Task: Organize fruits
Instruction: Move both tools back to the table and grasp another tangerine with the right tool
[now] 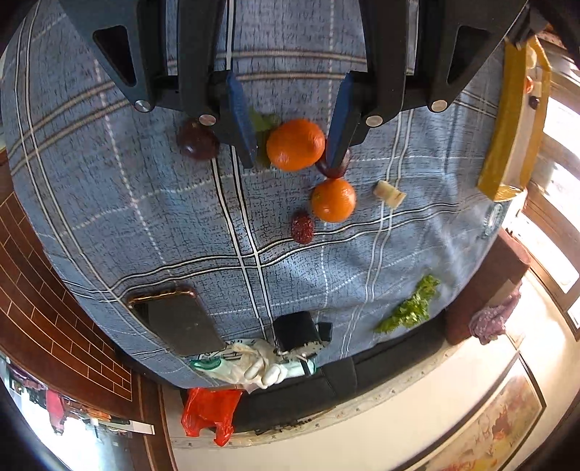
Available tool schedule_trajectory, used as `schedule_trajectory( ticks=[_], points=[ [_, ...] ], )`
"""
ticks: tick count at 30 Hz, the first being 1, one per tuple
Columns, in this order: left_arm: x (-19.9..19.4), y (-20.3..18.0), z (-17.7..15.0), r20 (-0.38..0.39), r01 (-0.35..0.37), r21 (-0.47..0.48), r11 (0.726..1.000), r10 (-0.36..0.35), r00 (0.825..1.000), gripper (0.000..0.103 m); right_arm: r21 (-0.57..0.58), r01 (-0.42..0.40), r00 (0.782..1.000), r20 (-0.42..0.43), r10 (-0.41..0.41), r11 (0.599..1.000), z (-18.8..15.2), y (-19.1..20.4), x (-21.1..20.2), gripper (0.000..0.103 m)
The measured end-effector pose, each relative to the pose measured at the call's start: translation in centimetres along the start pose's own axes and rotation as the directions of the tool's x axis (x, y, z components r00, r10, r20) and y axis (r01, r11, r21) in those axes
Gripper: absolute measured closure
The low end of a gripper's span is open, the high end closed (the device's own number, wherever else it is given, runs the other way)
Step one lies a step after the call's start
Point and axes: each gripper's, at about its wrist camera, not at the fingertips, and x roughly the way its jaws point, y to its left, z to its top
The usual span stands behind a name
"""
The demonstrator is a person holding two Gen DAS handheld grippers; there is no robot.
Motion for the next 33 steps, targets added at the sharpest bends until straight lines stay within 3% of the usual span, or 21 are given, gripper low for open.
schedule_trajectory(
  ticks=[7, 10, 13, 15, 17, 19, 23, 27, 28, 29, 33],
  points=[
    [-1.3, 1.4, -0.4, 0.028, 0.038, -0.062, 0.997, -0.036, 0.999, 0.085, -0.008, 0.007, 1.0, 0.002, -0.007, 1.0, -0.3, 0.2, 1.2, 0.055],
    [-1.9, 1.9, -0.3, 0.037, 0.063, -0.085, 0.994, -0.06, 0.998, 0.097, -0.003, -0.01, 1.0, -0.004, 0.01, 1.0, -0.5, 0.1, 0.8, 0.064],
    [-2.5, 3.2, 0.0, 0.055, 0.113, -0.138, 0.984, -0.107, 0.993, 0.097, 0.007, -0.015, 1.0, 0.011, 0.015, 1.0, -1.0, 0.0, 0.0, 0.064],
    [-3.0, 4.6, 0.1, 0.068, 0.165, -0.188, 0.968, -0.155, 0.986, 0.088, 0.015, -0.025, 1.0, 0.019, 0.024, 1.0, -1.3, -0.1, -0.6, 0.064],
    [-3.5, 5.7, -0.1, 0.08, 0.187, -0.222, 0.957, -0.173, 0.982, 0.049, 0.022, -0.038, 0.999, 0.028, 0.037, 0.999, -1.5, -0.1, -1.2, 0.064],
    [-4.2, 6.5, -0.6, 0.107, 0.166, -0.234, 0.958, -0.144, 0.984, 0.04, 0.024, -0.052, 0.998, 0.04, 0.051, 0.998, -1.8, -0.1, -2.0, 0.064],
    [-4.3, 5.9, -1.0, 0.099, 0.16, -0.198, 0.967, -0.143, 0.985, 0.04, 0.028, -0.093, 0.995, 0.051, 0.091, 0.995, -2.5, 0.1, -3.3, 0.064],
    [-3.4, 2.6, -1.3, 0.07, 0.109, -0.063, 0.992, -0.104, 0.992, 0.04, 0.025, -0.129, 0.99, 0.053, 0.127, 0.991, -3.2, 0.8, -4.2, 0.064],
    [-2.9, 1.8, -1.4, 0.055, 0.095, -0.038, 0.995, -0.093, 0.994, 0.046, 0.022, -0.133, 0.99, 0.053, 0.132, 0.991, -3.4, 1.0, -4.4, 0.064],
    [-2.6, 1.4, -1.6, 0.045, 0.08, -0.025, 0.996, -0.079, 0.996, 0.07, 0.018, -0.14, 0.989, 0.052, 0.139, 0.99, -3.5, 1.2, -4.6, 0.063],
    [-2.4, 1.1, -1.7, 0.039, 0.055, -0.015, 0.998, -0.054, 0.998, 0.069, 0.003, -0.162, 0.985, 0.055, 0.161, 0.987, -3.9, 2.0, -5.6, 0.063]
  ],
)
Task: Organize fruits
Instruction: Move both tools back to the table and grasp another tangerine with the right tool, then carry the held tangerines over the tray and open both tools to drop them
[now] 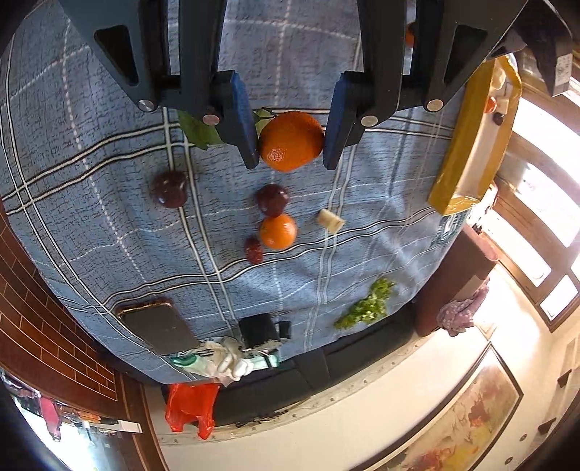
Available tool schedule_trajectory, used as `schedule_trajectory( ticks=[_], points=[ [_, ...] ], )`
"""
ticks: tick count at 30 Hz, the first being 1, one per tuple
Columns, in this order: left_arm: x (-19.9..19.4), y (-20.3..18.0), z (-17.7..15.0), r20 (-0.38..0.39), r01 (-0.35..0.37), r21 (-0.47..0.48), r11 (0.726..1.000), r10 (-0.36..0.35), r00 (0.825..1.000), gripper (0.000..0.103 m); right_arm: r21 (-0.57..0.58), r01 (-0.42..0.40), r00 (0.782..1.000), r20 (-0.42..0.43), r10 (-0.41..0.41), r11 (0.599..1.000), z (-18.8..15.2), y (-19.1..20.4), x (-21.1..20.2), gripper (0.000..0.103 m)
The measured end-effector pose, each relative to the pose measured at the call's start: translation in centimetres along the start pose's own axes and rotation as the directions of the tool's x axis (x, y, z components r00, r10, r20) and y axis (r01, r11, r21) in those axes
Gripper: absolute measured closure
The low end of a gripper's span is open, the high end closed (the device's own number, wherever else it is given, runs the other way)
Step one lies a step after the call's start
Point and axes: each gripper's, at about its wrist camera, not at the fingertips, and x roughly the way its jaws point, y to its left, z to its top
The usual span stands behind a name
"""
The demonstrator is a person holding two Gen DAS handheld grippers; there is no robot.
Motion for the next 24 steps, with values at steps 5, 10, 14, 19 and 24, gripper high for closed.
schedule_trajectory(
  ticks=[5, 10, 14, 19, 24],
  points=[
    [-2.2, 2.8, 0.4, 0.057, 0.011, -0.092, 0.996, -0.006, 0.998, 0.069, -0.034, -0.046, 0.999, 0.002, 0.047, 0.998, -0.3, 2.4, -0.8, 0.063],
    [-5.7, 7.5, 0.8, 0.133, -0.005, -0.218, 0.976, 0.035, 0.991, 0.069, -0.095, -0.109, 0.994, -0.007, 0.109, 0.989, -0.3, 6.4, -1.1, 0.063],
    [-8.5, 12.2, 0.9, 0.169, -0.07, -0.303, 0.95, 0.126, 0.978, 0.069, -0.154, -0.186, 0.983, -0.023, 0.185, 0.97, 0.0, 11.0, -1.1, 0.063],
    [-10.6, 18.0, 0.8, 0.16, -0.172, -0.379, 0.909, 0.247, 0.956, 0.069, -0.216, -0.298, 0.954, -0.089, 0.286, 0.93, 0.3, 17.9, 0.4, 0.063],
    [-10.1, 23.4, 0.3, 0.101, -0.239, -0.443, 0.864, 0.314, 0.944, 0.069, -0.273, -0.346, 0.936, -0.172, 0.309, 0.897, -0.9, 24.1, 4.1, 0.062]
  ],
)
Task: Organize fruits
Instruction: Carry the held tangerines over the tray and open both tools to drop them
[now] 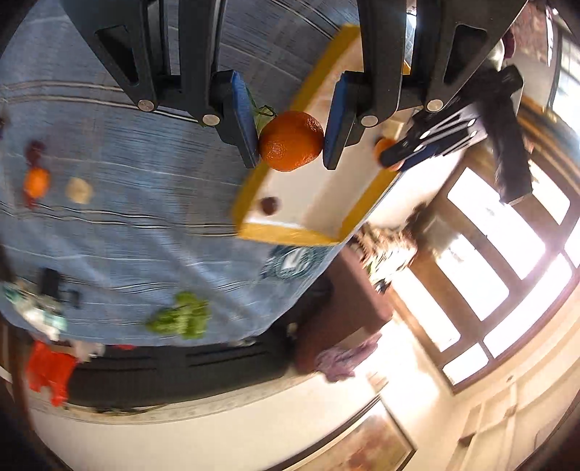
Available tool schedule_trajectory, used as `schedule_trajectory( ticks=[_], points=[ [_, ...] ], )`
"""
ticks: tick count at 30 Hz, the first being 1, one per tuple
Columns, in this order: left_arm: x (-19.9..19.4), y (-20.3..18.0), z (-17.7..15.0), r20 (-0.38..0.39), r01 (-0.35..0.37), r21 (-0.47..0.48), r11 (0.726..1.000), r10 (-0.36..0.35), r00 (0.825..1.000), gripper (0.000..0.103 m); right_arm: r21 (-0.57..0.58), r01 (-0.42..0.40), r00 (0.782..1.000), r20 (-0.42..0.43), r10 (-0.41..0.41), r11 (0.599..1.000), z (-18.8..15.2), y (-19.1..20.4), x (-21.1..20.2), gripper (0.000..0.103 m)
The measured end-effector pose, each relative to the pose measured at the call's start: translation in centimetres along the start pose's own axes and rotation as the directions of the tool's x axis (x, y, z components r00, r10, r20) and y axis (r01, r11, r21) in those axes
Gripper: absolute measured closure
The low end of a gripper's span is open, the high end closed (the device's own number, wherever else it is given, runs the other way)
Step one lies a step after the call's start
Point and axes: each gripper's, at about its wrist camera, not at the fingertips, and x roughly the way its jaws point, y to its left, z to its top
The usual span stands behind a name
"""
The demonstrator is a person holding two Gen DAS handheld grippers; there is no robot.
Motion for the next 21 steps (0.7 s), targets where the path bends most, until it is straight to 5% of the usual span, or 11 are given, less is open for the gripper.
schedule_trajectory(
  ticks=[11, 21],
  points=[
    [4.5, 4.6, -0.4, -0.091, -0.047, -0.063, 0.997, 0.041, 0.995, 0.069, -0.094, 0.026, 0.983, -0.179, -0.043, 0.995, -1.1, 4.1, 12.4, 0.062],
    [4.6, 5.2, -0.5, -0.093, -0.046, -0.093, 0.995, 0.037, 0.995, 0.067, -0.117, 0.052, 0.974, -0.215, -0.076, 0.992, -2.1, 4.2, 15.2, 0.062]
  ],
)
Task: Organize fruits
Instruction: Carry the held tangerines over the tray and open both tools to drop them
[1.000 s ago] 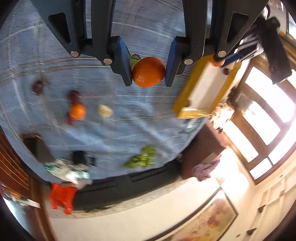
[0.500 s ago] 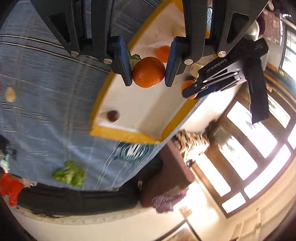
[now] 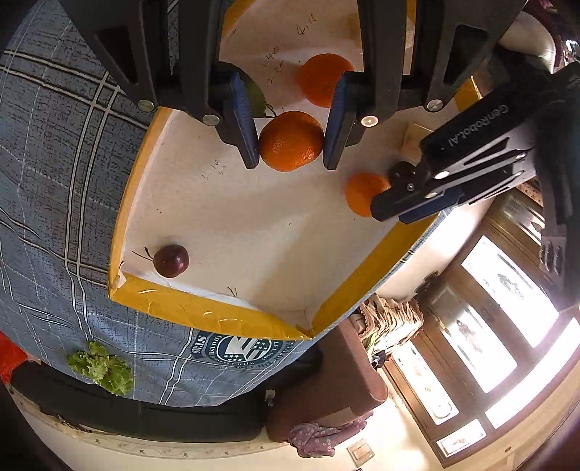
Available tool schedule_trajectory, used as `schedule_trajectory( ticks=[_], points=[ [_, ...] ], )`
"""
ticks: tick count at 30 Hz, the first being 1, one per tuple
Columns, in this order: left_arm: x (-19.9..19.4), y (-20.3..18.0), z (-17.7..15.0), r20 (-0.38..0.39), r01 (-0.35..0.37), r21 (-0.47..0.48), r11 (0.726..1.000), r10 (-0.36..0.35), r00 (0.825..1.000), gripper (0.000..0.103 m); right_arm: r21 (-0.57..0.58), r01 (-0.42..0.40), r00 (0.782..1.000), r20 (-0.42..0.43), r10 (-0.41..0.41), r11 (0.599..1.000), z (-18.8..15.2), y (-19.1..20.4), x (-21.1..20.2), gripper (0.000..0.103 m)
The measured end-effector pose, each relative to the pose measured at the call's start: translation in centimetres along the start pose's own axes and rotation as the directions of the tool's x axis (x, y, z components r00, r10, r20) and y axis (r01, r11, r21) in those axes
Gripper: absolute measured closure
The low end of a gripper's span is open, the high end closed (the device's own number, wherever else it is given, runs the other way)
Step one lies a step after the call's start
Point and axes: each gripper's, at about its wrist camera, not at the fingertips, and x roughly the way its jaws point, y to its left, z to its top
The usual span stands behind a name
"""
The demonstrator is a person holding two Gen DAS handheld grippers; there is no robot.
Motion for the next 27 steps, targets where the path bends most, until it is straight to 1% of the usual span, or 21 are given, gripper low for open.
schedule_trajectory(
  ticks=[2, 6, 11, 13, 15, 20, 27],
  points=[
    [-0.2, 0.0, 0.0, 0.005, 0.002, -0.007, 1.0, -0.002, 1.0, 0.062, 0.002, 0.002, 1.0, -0.001, -0.002, 1.0, -0.1, 0.0, 0.1, 0.062],
    [-1.3, -0.3, -0.3, 0.027, -0.003, -0.01, 1.0, 0.003, 1.0, 0.058, -0.003, 0.01, 1.0, 0.0, -0.01, 1.0, -0.1, 0.2, 0.1, 0.061],
    [-3.2, -0.8, -0.8, 0.071, -0.022, -0.01, 1.0, 0.022, 0.997, 0.04, -0.012, 0.017, 1.0, 0.006, -0.017, 1.0, -0.4, 0.6, -0.2, 0.061],
    [-4.0, -0.9, -1.1, 0.091, -0.033, -0.022, 0.999, 0.035, 0.995, 0.034, -0.028, 0.031, 0.999, 0.016, -0.03, 0.999, -0.7, 0.8, -0.6, 0.061],
    [-4.9, -0.9, -1.5, 0.114, -0.049, -0.04, 0.998, 0.053, 0.992, 0.032, -0.033, 0.038, 0.999, 0.026, -0.037, 0.999, -0.9, 1.0, -1.2, 0.061],
    [-6.6, -0.8, -2.0, 0.14, -0.064, -0.075, 0.995, 0.074, 0.987, 0.029, -0.035, 0.045, 0.997, 0.06, -0.042, 0.998, -1.1, 1.0, -3.1, 0.061],
    [-8.7, -1.7, -3.3, 0.171, -0.084, -0.069, 0.994, 0.095, 0.981, 0.029, -0.026, 0.044, 0.995, 0.09, -0.041, 0.999, -1.9, 1.4, -5.1, 0.061]
  ],
)
